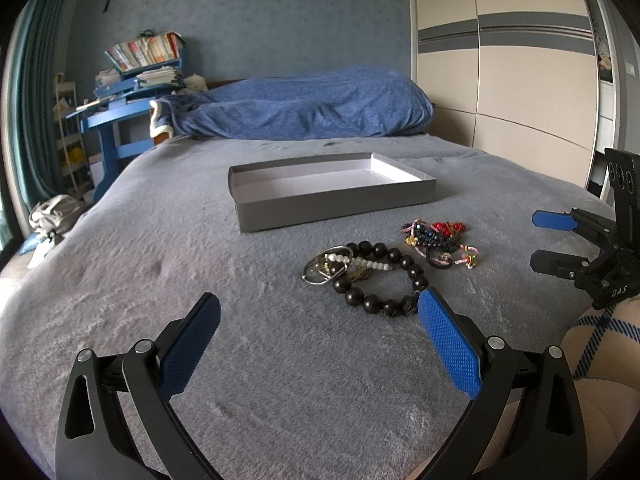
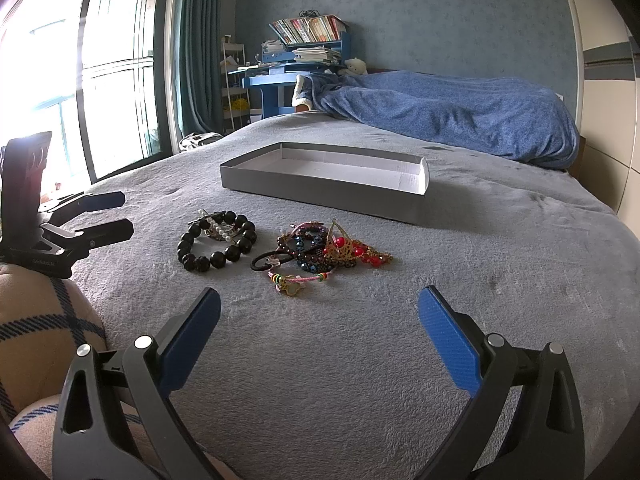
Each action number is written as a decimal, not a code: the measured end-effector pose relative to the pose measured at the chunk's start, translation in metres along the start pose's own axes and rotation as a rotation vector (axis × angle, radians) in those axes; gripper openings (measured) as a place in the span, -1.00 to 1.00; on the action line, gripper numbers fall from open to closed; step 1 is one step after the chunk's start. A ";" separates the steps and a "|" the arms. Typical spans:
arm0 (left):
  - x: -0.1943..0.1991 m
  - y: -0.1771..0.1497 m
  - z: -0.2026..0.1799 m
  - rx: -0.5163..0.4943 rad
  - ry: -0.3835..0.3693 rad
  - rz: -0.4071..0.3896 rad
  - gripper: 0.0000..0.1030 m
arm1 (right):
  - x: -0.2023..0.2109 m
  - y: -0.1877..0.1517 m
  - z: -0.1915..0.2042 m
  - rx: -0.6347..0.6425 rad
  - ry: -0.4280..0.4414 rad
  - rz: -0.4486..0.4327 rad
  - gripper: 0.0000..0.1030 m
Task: Organize jewelry
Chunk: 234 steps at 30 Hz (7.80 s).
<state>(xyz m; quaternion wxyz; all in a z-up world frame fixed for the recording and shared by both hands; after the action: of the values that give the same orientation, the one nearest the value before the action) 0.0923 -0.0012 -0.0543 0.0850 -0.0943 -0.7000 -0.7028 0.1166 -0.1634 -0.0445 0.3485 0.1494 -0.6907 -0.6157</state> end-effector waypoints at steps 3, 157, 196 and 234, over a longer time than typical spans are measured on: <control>0.000 0.000 0.000 0.000 0.000 0.001 0.91 | 0.000 0.000 0.000 0.000 0.000 0.000 0.90; -0.183 0.093 0.030 0.112 -0.065 0.214 -0.93 | -0.148 0.146 -0.095 -0.254 0.050 0.092 -0.96; -0.171 0.098 0.043 0.102 -0.066 0.190 -0.93 | -0.122 0.110 -0.077 -0.263 0.094 0.109 -1.00; -0.176 0.101 0.040 0.089 -0.072 0.181 -0.93 | -0.140 0.124 -0.056 -0.238 0.120 0.106 -0.75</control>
<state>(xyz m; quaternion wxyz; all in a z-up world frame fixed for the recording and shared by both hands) 0.2887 0.0358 -0.0004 0.1269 -0.1784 -0.7219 -0.6565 0.2811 -0.0925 0.0321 0.4362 0.1068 -0.5978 -0.6640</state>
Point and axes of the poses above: each gripper's, at about its wrist camera, not at the fingertips, and x roughly against the way its jaws point, z to its left, y to its top, the point moved 10 cm from there along -x, roughly the way its jaws point, and after that the axes turned 13 degrees about -z, right-handed, at the moved point
